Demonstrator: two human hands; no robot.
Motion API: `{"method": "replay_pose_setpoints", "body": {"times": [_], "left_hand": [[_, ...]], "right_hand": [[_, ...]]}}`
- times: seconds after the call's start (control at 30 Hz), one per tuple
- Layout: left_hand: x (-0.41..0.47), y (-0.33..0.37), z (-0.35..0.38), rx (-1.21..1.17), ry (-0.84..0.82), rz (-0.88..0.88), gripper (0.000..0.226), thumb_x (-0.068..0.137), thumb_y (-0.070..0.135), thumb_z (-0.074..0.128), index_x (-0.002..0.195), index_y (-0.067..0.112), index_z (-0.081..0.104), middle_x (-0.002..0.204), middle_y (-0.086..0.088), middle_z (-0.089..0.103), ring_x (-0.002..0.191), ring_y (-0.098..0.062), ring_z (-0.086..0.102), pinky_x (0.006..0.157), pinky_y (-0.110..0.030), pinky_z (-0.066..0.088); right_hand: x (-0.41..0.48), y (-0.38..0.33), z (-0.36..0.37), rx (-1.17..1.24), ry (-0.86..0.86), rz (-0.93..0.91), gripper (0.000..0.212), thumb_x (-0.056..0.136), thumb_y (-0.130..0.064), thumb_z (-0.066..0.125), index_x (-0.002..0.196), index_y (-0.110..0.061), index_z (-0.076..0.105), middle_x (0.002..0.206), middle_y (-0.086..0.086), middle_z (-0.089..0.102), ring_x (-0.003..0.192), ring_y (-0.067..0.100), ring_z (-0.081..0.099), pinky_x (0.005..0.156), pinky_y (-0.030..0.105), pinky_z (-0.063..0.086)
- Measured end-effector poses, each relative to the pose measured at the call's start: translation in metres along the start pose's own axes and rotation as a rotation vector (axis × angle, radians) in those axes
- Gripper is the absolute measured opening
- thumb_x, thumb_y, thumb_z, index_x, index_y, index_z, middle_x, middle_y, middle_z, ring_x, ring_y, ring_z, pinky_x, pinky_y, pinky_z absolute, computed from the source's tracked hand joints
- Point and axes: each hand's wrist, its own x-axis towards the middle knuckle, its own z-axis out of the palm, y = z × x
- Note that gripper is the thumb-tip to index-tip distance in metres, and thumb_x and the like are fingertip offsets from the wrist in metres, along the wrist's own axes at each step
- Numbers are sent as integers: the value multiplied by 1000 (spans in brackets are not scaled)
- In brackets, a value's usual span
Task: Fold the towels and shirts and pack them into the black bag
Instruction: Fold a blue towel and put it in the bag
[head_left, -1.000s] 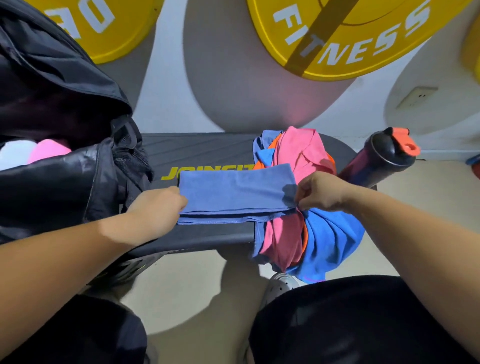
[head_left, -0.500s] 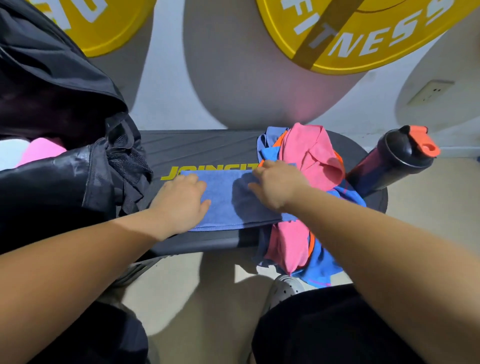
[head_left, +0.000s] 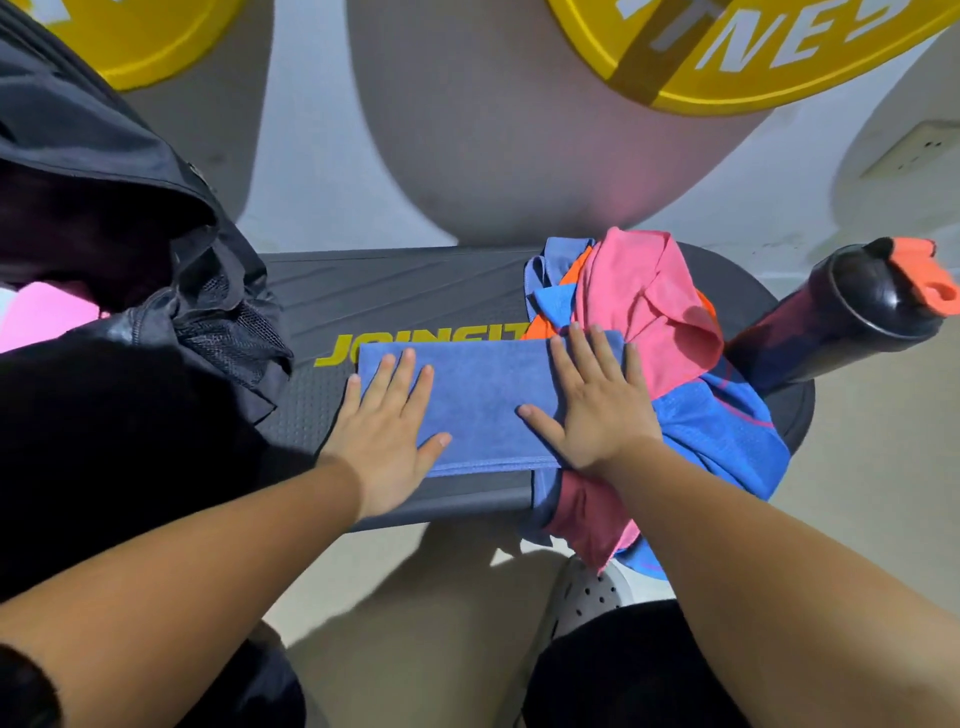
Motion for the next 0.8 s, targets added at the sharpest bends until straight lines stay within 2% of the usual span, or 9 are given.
{"method": "replay_pose_setpoints", "body": {"times": [0.07,0.1,0.2,0.33,0.5,0.6,0.73,0.8], "left_hand": [[-1,-3,0,-22,14,14,84,90,66,0,158,19,-10,162,-4,-27,150,-23,-23,122,-48,-6],[-2,-5,0,-45,31,15,83,90,67,3,158,20,-7,162,-5,-26,150,-24,-23,122,-47,-6],[-5,-15,-3,-116,114,-69,75,97,61,29,159,26,5,163,-12,-20,151,-30,-18,122,-47,-5],[-6,-26,-14,-219,53,-247,68,98,58,35,157,37,10,164,-20,-4,151,-37,-4,123,-49,-1],[-8,-30,-19,-208,92,-196,67,93,57,50,153,35,28,159,-10,23,147,-31,18,120,-49,14],[-7,-30,-22,-205,103,-153,68,91,56,55,152,34,32,151,-3,34,139,-27,27,112,-44,24],[-6,-32,-27,-454,144,-131,76,84,36,75,150,26,39,151,-3,33,135,-26,33,112,-39,26],[-7,-33,-29,-645,173,-94,76,79,15,80,146,21,45,144,-4,35,121,-21,43,111,-29,32]], "right_hand": [[0,-3,-2,-19,-14,5,98,85,-82,8,159,-19,10,167,5,1,154,24,-5,121,56,-2],[0,-5,-4,-41,-20,10,97,85,-82,7,160,-19,9,167,7,1,154,26,-5,120,57,-4],[2,-23,-14,-87,12,-9,96,85,-82,6,159,-20,7,166,14,1,153,33,-6,118,61,-8],[1,-61,-17,31,5,-126,92,87,-80,6,159,-22,-2,166,8,-11,152,29,-16,119,57,-11],[0,-76,-1,81,-70,-130,88,91,-77,8,158,-23,-9,166,2,-18,152,27,-19,120,56,-11],[-1,-74,6,70,-74,-111,88,90,-77,5,158,-24,-11,165,3,-19,151,28,-20,120,57,-8],[-1,-75,7,76,-63,-102,89,89,-78,5,158,-24,-10,165,6,-18,151,30,-19,120,57,-8],[-1,-75,7,74,-63,-100,89,89,-78,3,158,-24,-10,165,7,-18,151,30,-19,120,57,-8]]}}
